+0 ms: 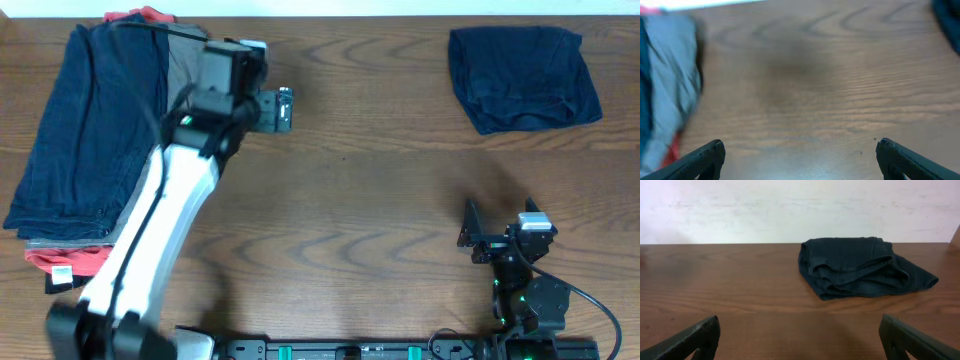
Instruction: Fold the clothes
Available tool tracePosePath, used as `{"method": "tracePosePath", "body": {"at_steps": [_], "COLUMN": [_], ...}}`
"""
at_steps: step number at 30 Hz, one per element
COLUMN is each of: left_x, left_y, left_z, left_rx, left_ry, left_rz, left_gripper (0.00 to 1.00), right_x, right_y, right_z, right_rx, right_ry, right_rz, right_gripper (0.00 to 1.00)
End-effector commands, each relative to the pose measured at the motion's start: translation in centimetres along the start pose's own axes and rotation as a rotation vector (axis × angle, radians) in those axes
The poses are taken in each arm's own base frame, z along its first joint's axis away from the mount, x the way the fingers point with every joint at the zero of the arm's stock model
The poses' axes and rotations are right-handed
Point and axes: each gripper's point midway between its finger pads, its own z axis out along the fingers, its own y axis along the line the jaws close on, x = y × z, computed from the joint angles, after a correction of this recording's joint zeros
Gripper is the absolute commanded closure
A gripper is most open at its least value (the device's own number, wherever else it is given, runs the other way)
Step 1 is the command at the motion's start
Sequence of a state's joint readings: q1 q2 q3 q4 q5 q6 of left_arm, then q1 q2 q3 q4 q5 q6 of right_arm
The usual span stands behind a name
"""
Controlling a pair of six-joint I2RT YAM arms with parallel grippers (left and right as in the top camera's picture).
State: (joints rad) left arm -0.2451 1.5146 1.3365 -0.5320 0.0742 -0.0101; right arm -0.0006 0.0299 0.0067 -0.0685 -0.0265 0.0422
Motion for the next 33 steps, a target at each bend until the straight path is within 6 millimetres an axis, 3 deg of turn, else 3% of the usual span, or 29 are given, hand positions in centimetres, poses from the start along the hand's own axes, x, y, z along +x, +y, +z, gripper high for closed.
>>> {"method": "tracePosePath", "body": {"at_steps": [1, 6, 11, 17, 21, 25, 33], "left_x": [0.6, 3.1, 7.1, 13.0, 15.6, 17.2, 18.1], "left_y": [0.8, 3.0, 4.6, 5.2, 5.3, 5.6, 5.6], "left_z": [-2.3, -4.8, -6.8, -8.0, -8.5, -8.6, -7.9], "left_rx": [0.032, 0.033, 0.036, -0.011, -0.038, -0.059, -0.072], "left_ry": [-0.049, -0.141, -0.284, -0.384, -0.45, -0.511, -0.612], "left_rz": [0.144, 0.091, 0.053, 0.046, 0.048, 0.04, 0.069], "left_gripper": [0.02, 0.02, 0.02, 0.02, 0.02, 0.02, 0.02], "right_x": [0.0, 0.0, 0.0, 0.0, 0.0, 0.0, 0.0], "right_y": [0.3, 0.3, 0.3, 0.3, 0.3, 0.3, 0.3], "right_z": [0.0, 0.0, 0.0, 0.0, 0.0, 0.0, 0.0], "right_rx": [-0.015, -0.015, -0.015, -0.015, -0.015, -0.015, -0.015], "right_ry": [-0.002, -0.002, -0.002, -0.002, -0.002, -0.002, -0.003], "right_rz": [0.012, 0.012, 0.012, 0.012, 0.012, 0.012, 0.012], "right_gripper": [0.01, 0.01, 0.01, 0.01, 0.01, 0.01, 0.01]}}
